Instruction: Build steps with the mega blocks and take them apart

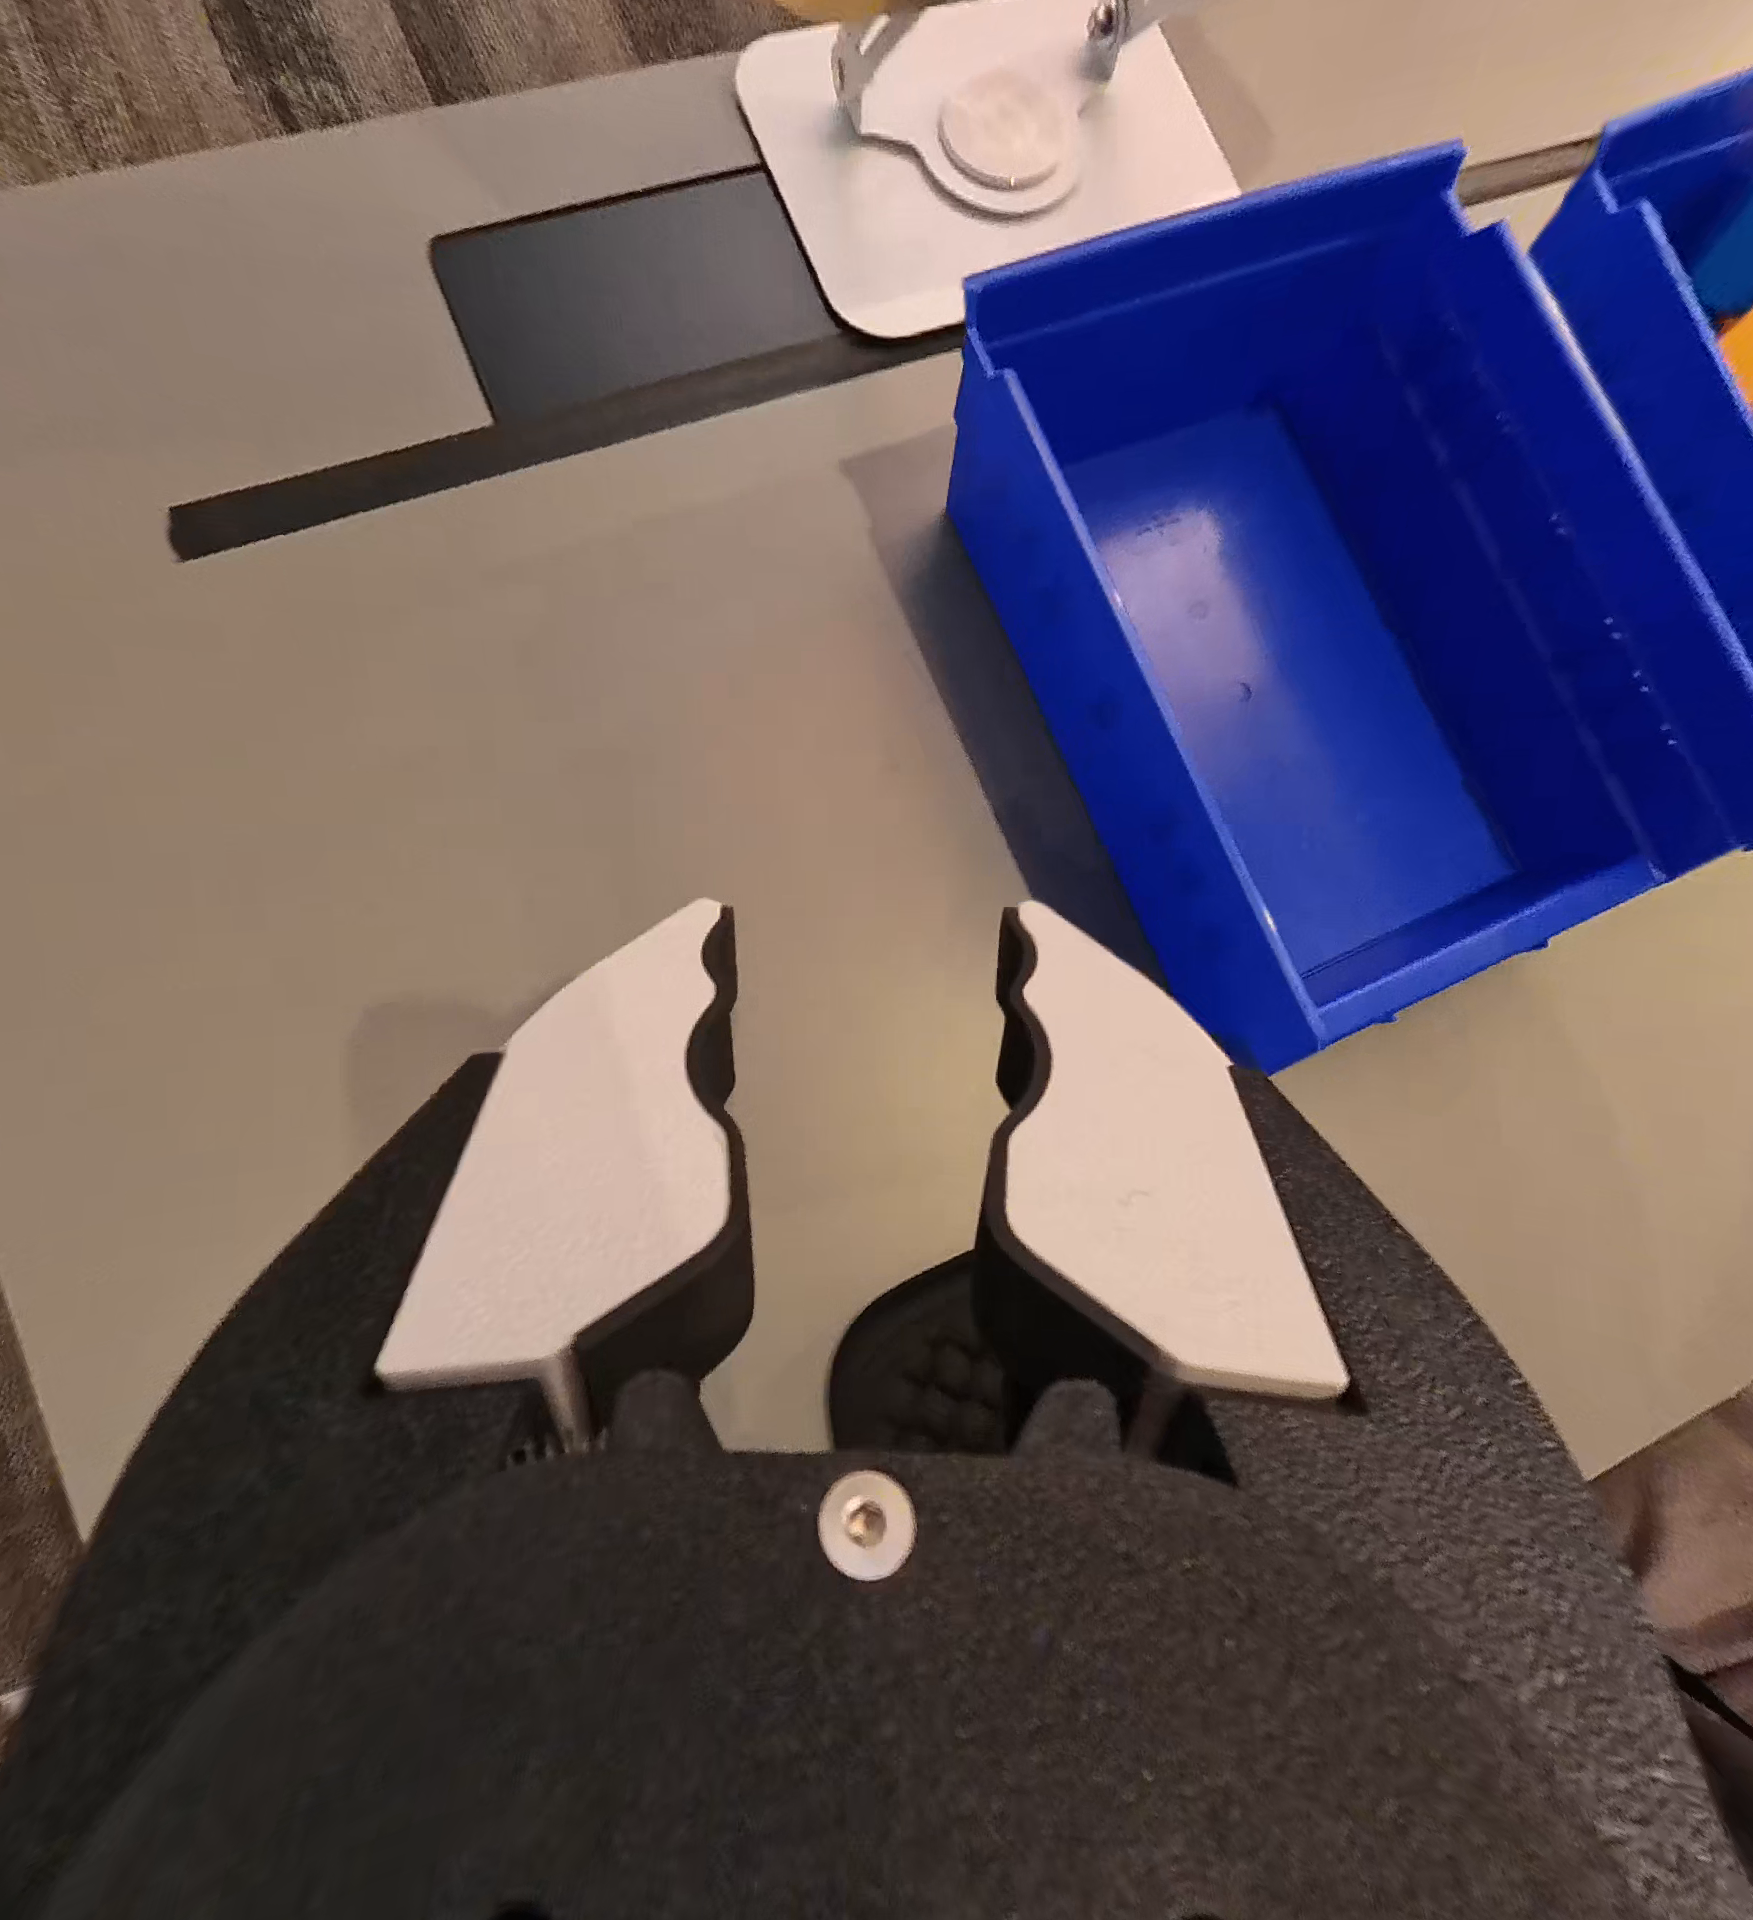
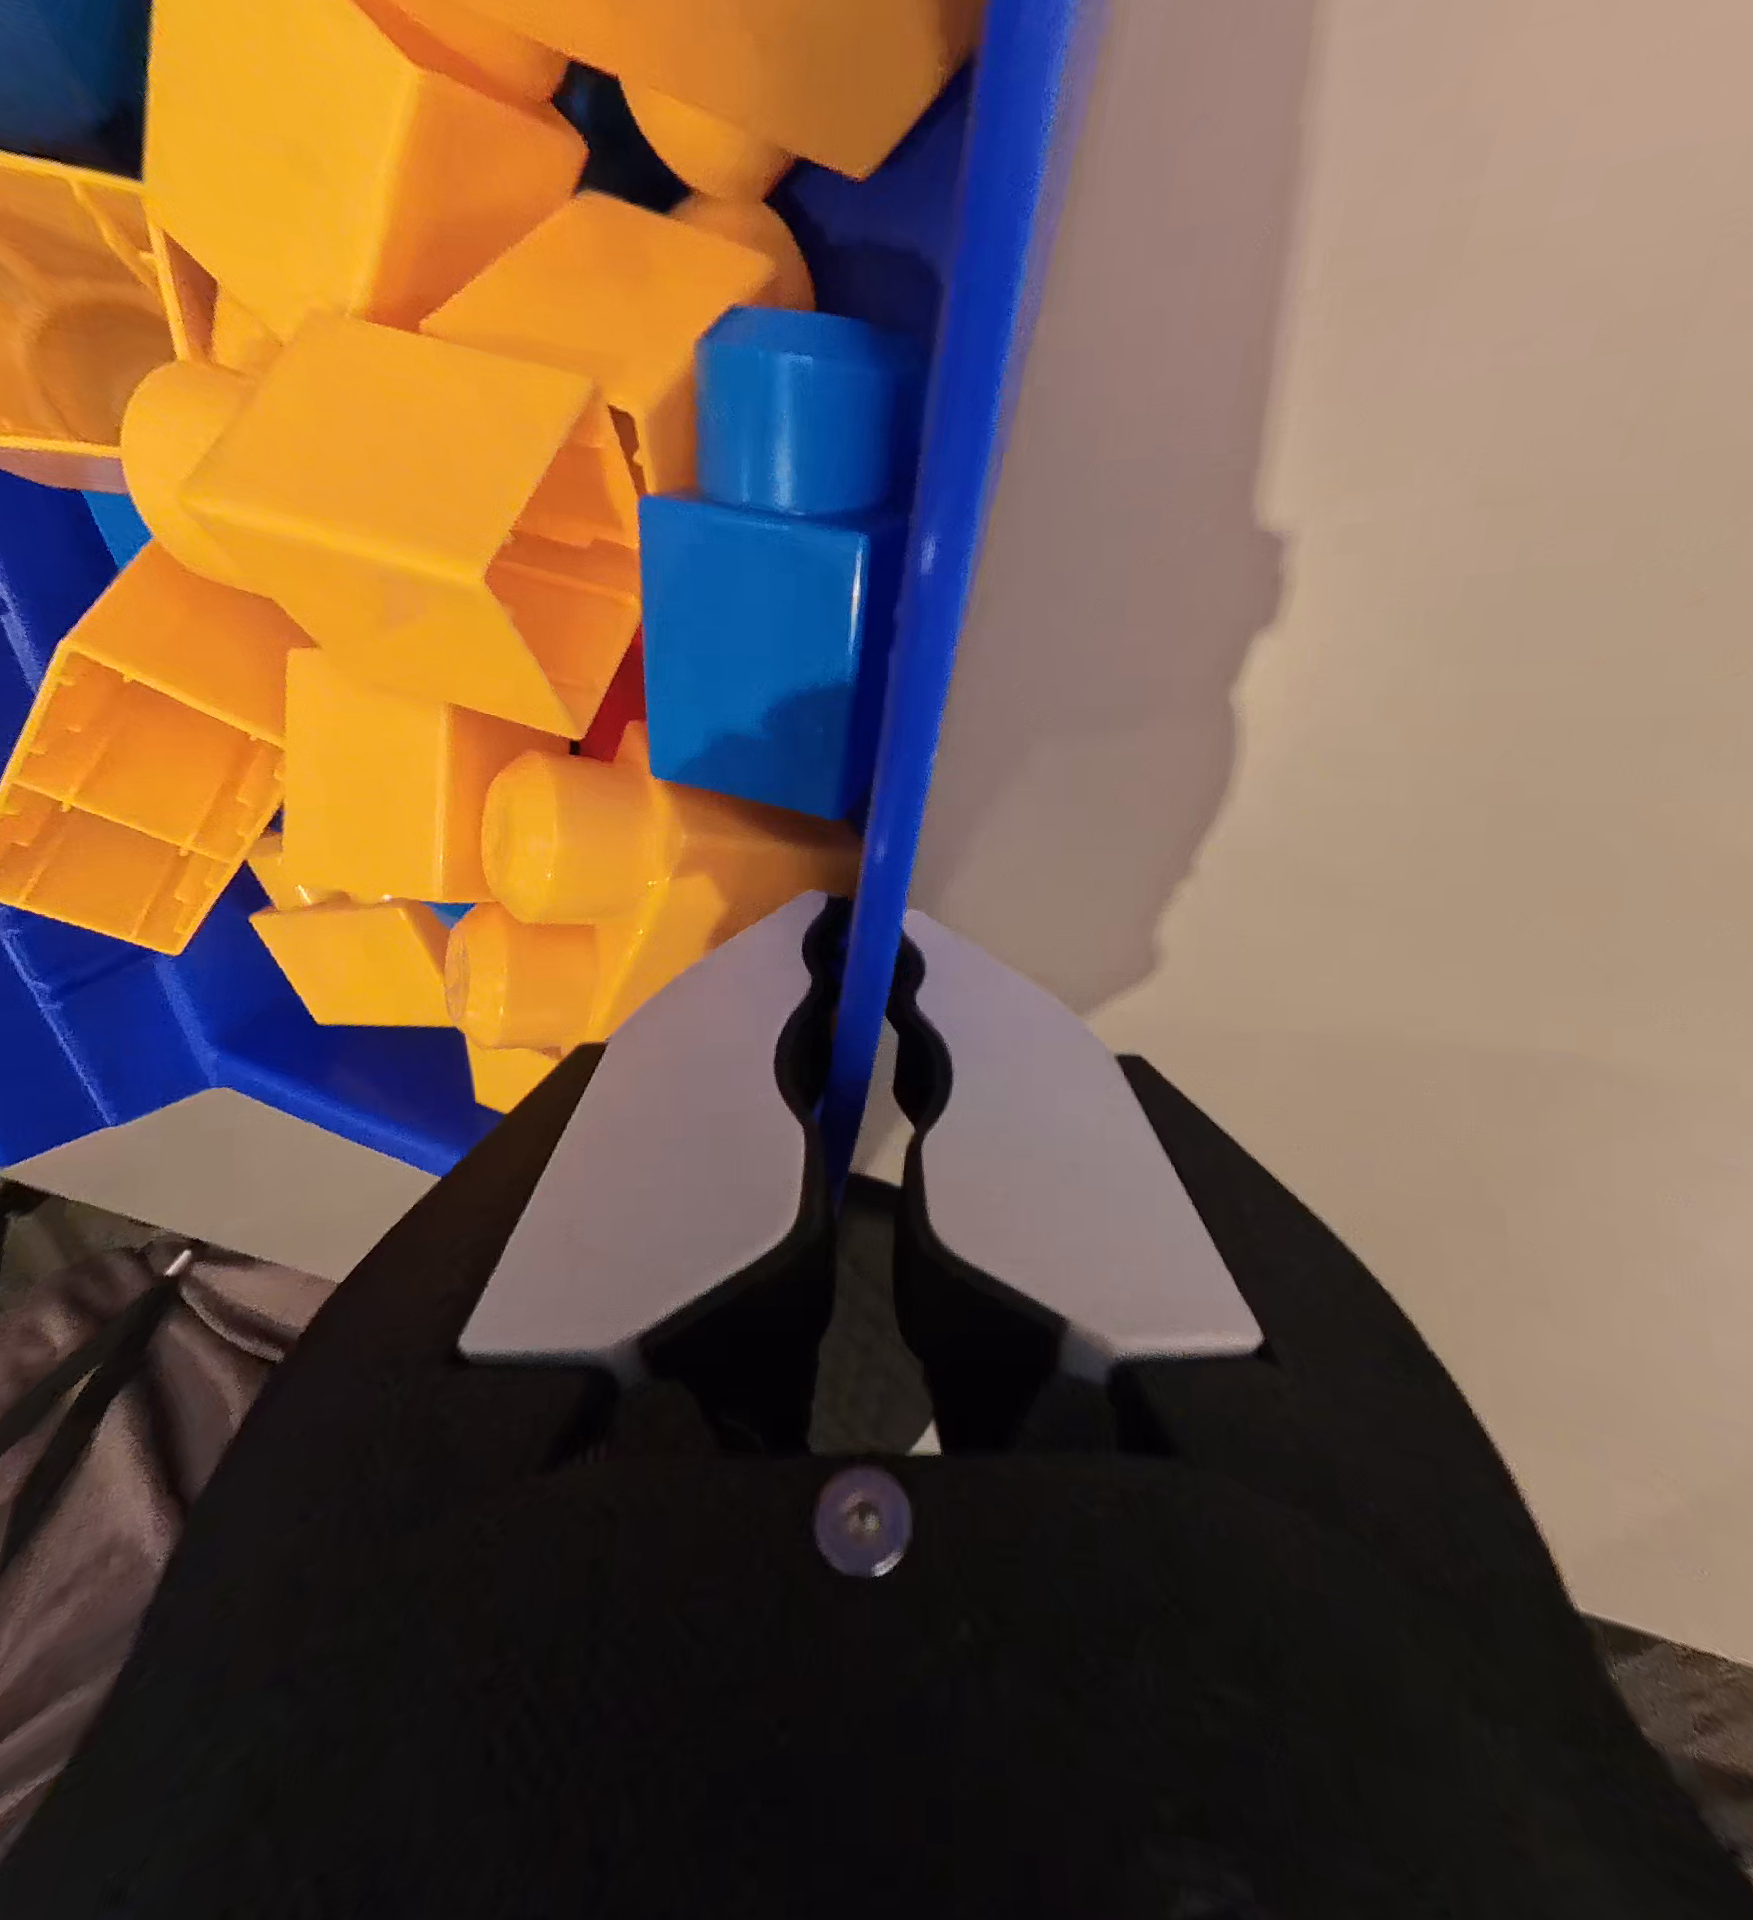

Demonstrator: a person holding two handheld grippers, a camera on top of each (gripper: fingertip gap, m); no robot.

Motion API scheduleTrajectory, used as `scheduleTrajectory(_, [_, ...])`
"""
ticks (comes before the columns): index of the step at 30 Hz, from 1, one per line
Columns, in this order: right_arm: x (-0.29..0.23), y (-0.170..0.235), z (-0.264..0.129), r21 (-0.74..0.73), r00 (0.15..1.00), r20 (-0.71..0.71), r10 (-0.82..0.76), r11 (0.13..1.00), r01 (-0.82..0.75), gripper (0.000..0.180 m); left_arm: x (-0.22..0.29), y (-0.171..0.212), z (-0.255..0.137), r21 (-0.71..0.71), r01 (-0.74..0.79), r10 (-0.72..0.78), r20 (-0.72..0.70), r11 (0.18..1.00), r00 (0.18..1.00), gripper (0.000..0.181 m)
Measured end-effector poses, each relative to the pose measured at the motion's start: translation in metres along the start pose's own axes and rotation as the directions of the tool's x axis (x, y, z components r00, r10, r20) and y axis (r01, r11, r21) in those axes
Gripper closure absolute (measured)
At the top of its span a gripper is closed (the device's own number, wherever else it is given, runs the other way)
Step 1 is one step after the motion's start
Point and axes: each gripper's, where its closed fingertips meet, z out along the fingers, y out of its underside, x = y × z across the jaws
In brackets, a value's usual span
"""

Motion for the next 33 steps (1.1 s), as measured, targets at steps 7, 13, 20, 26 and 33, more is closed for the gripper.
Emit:
scheduleTrajectory(7, [0.016, 0.007, -0.036, 0.058, 0.996, -0.091, 0.004, 0.998, 0.001, 0.172, -0.004, -0.001, -0.017, 0.056, 0.011, -0.009, -0.027, 0.998, 1.000, 0.132])
scheduleTrajectory(13, [0.006, 0.006, -0.086, 0.088, 0.992, -0.130, -0.009, 0.996, 0.020, 0.172, -0.009, 0.000, -0.024, 0.070, 0.021, -0.019, -0.021, 0.997, 1.000, 0.132])
scheduleTrajectory(20, [-0.064, -0.026, -0.161, 0.074, 0.956, -0.263, -0.135, 0.984, 0.159, 0.171, -0.026, 0.000, -0.041, 0.135, 0.069, -0.068, -0.014, 0.988, 0.998, 0.132])
scheduleTrajectory(26, [-0.199, -0.078, -0.162, 0.059, 0.904, -0.214, -0.371, 0.919, 0.391, 0.171, -0.058, 0.009, -0.068, 0.220, 0.161, -0.167, 0.010, 0.962, 0.986, 0.134])
scheduleTrajectory(33, [-0.399, -0.132, -0.088, 0.082, 0.737, -0.100, -0.668, 0.733, 0.676, 0.169, -0.098, 0.029, -0.105, 0.343, 0.324, -0.360, 0.046, 0.881, 0.932, 0.143])
